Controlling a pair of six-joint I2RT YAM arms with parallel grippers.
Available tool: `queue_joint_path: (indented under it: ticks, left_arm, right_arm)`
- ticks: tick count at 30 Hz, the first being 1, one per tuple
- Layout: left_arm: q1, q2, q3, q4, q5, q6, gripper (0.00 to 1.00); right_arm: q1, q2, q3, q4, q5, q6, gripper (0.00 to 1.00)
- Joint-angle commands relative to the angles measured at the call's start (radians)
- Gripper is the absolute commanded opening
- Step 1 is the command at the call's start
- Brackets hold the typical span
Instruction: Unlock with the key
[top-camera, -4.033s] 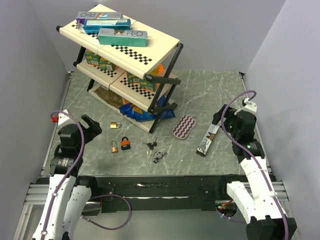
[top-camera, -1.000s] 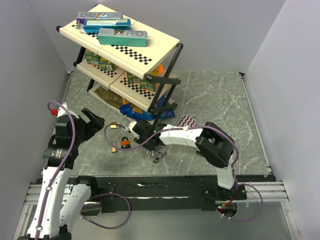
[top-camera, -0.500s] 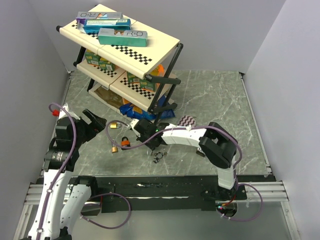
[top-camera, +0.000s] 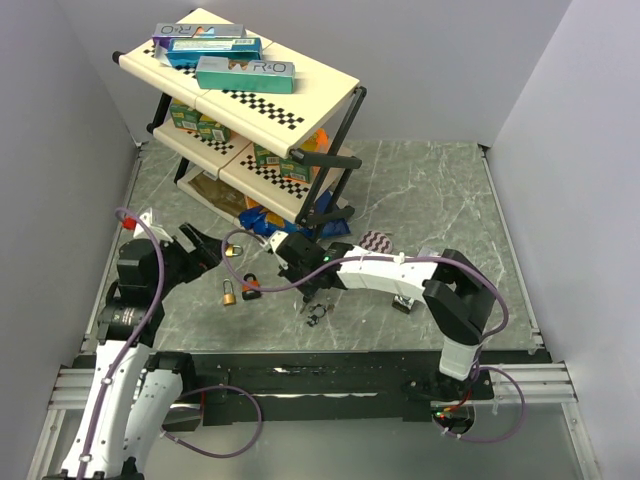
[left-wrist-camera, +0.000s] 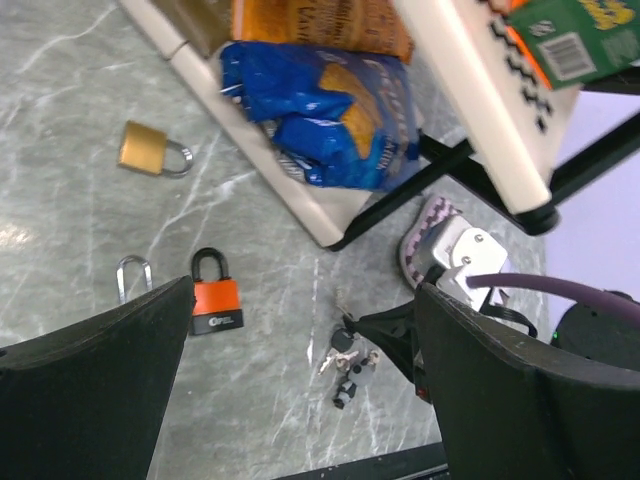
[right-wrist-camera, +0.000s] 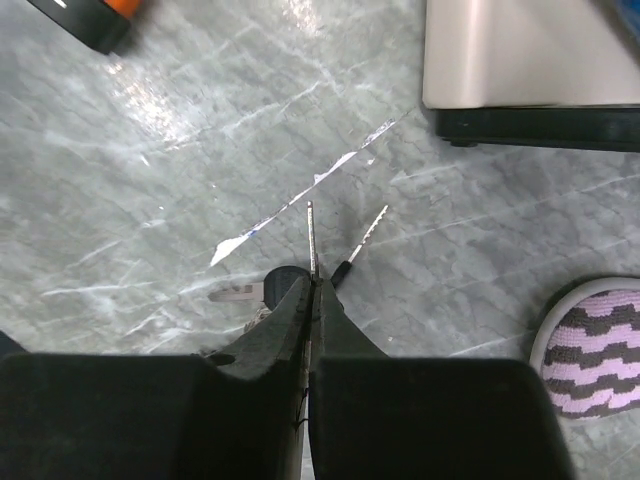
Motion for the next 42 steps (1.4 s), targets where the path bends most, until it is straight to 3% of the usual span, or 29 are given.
queue_joint_path:
  ticks: [1, 12, 20, 28, 42]
  left_arm:
    - [-0.001, -0.012, -0.014, 0.113, 0.094, 0.036, 0.96]
    - [-0.001, -0.024, -0.136, 0.387, 0.428, 0.071, 0.96]
    - [-0.001, -0.001, -0.228, 0.663, 0.634, -0.008, 0.96]
    - [-0.031, 0.071, -0.265, 0.894, 0.703, -0.105, 0.96]
    - [-0.094, 0.201, -0.235, 0.971, 0.747, -0.131, 0.97]
  right_arm:
    - [-0.005, -0.071, -0.007, 0.007, -0.004, 0.039, 0.0]
    - [-0.106, -0.221, -0.047, 0.074, -0.251, 0.15, 0.0]
    - [-0.151, -0.328, -0.099, 0.134, -0.366, 0.232, 0.0]
    - [-0.208, -0.442, -0.16, 0.264, -0.492, 0.363, 0.0]
    - [-0.232, -0.444, -0.146, 0.476, -0.713, 0.553, 0.0]
